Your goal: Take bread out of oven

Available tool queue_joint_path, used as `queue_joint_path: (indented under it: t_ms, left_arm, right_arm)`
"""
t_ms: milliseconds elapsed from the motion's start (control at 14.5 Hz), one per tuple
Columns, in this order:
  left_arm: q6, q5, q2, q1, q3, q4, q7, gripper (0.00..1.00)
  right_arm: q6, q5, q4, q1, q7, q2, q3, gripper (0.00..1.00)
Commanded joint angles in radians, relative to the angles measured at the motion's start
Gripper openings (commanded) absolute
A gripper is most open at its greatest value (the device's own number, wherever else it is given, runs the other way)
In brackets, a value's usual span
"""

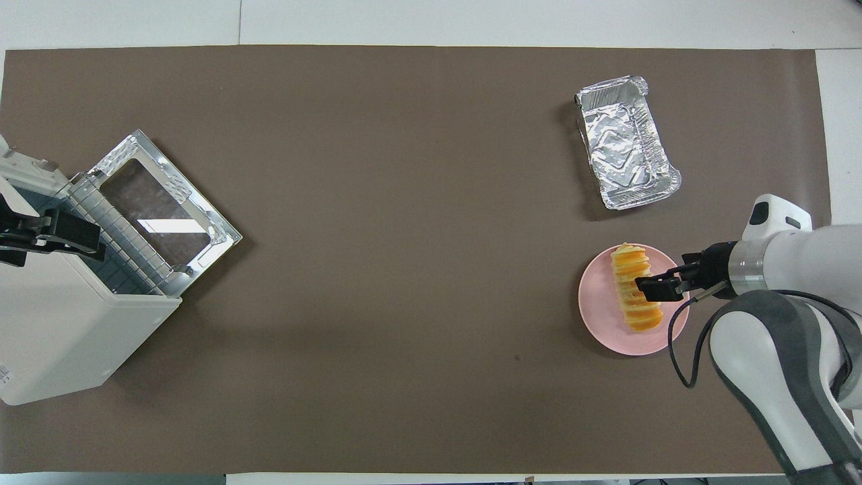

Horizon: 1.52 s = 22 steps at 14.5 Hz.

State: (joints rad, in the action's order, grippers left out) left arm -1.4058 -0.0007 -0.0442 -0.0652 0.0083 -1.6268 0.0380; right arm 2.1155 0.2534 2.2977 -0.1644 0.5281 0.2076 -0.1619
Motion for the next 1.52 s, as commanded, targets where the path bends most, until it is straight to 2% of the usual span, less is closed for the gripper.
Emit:
queue_joint_path:
  t_ms: [0,276,483,621,966,1172,1448]
  left_arm:
    - [-0.012,-0.015,-0.014,0.015,-0.010,-0.008,0.000,1.00]
    - [-0.012,-0.015,-0.014,0.016,-0.010,-0.008,0.000,1.00]
    - [-0.012,-0.015,-0.014,0.015,-0.010,-0.008,0.000,1.00]
    - [-0.012,-0.015,-0.014,0.015,-0.010,-0.008,0.000,1.00]
    - [-0.012,-0.015,-0.014,0.016,-0.010,-0.008,0.000,1.00]
    - [-0.012,-0.015,-0.014,0.016,-0.010,-0.008,0.000,1.00]
    - [-0.012,-0.015,-0.014,0.016,-0.010,-0.008,0.000,1.00]
  right_arm:
    - [-0.190,-0.089,-0.180,-0.012,-0.092,-0.005,-0.005,1.00]
    - [-0.402,-0.169,-0.421,-0.017,-0.160,-0.036,-0.005,1.00]
    - [-0.604,-0.175,-0.630,-0.044,-0.191,-0.115,-0.004,1.00]
    - [-0.687,-0.232,-0.704,-0.035,-0.195,-0.131,-0.005,1.00]
    - [-0.756,-0.263,-0.710,-0.029,-0.255,-0.126,-0.008,1.00]
    - [-0.747,-0.263,-0.672,-0.029,-0.281,-0.106,-0.015,1.00]
    - [-0.732,-0.295,-0.678,0.003,-0.315,-0.117,-0.005,1.00]
